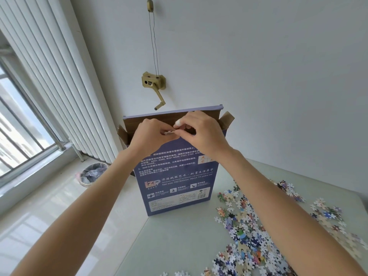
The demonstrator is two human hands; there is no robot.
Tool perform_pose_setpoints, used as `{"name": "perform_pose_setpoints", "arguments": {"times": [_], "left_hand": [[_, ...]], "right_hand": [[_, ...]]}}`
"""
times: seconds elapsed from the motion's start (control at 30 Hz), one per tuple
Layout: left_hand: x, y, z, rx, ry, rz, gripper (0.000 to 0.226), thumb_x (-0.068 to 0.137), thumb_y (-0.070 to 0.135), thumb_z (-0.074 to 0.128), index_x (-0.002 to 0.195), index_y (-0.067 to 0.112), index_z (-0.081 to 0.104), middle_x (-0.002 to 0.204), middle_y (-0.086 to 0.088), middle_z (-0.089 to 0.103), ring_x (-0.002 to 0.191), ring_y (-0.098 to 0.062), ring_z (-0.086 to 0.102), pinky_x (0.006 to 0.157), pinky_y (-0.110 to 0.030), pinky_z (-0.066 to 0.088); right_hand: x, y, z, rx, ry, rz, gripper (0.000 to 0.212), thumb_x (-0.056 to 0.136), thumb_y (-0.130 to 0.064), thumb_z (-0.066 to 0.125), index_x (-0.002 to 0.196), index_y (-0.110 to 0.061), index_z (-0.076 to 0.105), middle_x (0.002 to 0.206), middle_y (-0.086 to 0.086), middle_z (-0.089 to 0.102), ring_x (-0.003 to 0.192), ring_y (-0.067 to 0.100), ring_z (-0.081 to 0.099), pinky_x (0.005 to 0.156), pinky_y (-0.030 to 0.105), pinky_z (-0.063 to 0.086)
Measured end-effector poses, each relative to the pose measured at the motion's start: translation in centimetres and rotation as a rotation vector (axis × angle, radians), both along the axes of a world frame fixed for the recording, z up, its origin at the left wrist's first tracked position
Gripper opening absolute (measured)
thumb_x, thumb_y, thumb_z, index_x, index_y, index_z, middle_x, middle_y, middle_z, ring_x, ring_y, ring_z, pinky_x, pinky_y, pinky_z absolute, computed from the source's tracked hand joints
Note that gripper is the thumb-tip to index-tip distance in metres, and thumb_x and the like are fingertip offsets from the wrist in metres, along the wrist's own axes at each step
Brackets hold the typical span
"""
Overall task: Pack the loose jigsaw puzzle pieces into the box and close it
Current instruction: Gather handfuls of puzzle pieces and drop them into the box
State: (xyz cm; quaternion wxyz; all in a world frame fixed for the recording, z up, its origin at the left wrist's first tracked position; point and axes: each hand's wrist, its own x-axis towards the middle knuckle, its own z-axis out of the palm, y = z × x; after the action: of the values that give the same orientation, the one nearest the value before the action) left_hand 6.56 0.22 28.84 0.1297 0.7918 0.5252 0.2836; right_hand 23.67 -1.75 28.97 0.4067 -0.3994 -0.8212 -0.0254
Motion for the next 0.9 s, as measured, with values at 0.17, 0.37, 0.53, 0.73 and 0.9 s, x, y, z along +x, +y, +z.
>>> {"name": "perform_pose_setpoints", "arguments": {"times": [0.17,0.37,0.53,0.73,0.9], "left_hand": [[0.0,0.0,0.1,0.005,0.013,0.007,0.017,0.081,0.033,0.069,0.093,0.022,0.075,0.076,-0.001,0.071,0.067,-0.014,0.060,0.066,-0.031,0.049],[-0.7,-0.6,0.1,-0.013,-0.061,-0.014,0.020,0.078,0.030,0.073,0.097,0.023,0.073,0.081,0.009,0.071,0.074,-0.001,0.064,0.078,-0.023,0.053],[-1.1,-1.3,-0.2,0.096,-0.012,-0.045,0.018,0.082,0.031,0.069,0.099,0.025,0.073,0.080,0.013,0.070,0.071,0.002,0.064,0.075,-0.026,0.057],[-0.6,-1.6,-1.0,0.053,0.111,-0.058,0.029,0.087,0.030,0.063,0.116,0.027,0.065,0.109,0.006,0.069,0.094,-0.012,0.065,0.084,-0.030,0.054],[0.8,-2.0,-1.6,0.101,0.074,-0.012,0.023,0.090,0.022,0.060,0.112,0.023,0.068,0.106,0.002,0.070,0.091,-0.017,0.066,0.079,-0.030,0.053]], "right_hand": [[-0.9,0.8,-0.3,-0.008,-0.050,-0.036,0.008,0.078,-0.020,0.073,0.081,-0.013,0.071,0.078,0.000,0.067,0.074,0.013,0.056,0.063,0.020,0.042],[1.7,1.3,-0.7,-0.047,-0.035,-0.247,0.007,0.084,-0.018,0.064,0.079,-0.014,0.066,0.076,-0.002,0.063,0.068,0.013,0.056,0.057,0.023,0.039],[3.3,1.0,-0.9,0.063,-0.082,-0.317,0.012,0.086,-0.020,0.064,0.091,-0.014,0.072,0.086,-0.001,0.072,0.074,0.017,0.066,0.063,0.024,0.045],[6.8,0.5,-1.7,-0.041,-0.072,-0.341,0.018,0.085,-0.030,0.064,0.097,-0.016,0.069,0.097,-0.002,0.069,0.091,0.017,0.057,0.076,0.028,0.045],[8.2,0.1,-3.4,-0.191,-0.245,-0.343,0.029,0.086,-0.026,0.064,0.112,-0.015,0.064,0.116,0.001,0.062,0.115,0.019,0.046,0.093,0.039,0.041]]}}
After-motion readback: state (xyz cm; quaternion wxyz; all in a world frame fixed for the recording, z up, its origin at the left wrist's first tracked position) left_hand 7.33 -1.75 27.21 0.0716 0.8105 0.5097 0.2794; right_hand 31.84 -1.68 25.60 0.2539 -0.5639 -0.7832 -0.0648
